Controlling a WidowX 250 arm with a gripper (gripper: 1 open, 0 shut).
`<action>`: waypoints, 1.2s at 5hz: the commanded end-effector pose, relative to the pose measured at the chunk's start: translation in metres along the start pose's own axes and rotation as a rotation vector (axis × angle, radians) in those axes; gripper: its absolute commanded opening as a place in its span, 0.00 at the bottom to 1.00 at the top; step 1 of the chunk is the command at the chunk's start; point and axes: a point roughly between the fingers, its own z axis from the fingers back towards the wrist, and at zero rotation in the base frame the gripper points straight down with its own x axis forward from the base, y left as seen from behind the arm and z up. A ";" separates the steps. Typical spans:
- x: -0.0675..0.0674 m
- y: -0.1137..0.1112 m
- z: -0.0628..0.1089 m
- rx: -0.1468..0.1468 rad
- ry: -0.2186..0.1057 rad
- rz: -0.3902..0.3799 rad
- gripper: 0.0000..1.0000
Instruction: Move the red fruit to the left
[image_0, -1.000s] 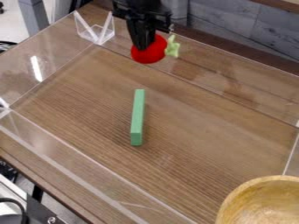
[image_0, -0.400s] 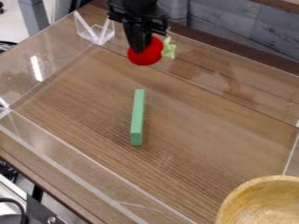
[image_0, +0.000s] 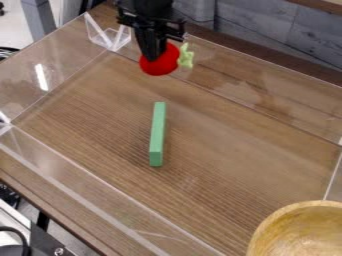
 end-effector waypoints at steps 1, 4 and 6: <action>0.004 0.008 0.008 0.017 -0.034 0.009 0.00; 0.006 0.027 -0.004 0.029 -0.018 0.033 0.00; 0.010 0.030 -0.008 0.025 -0.016 0.038 0.00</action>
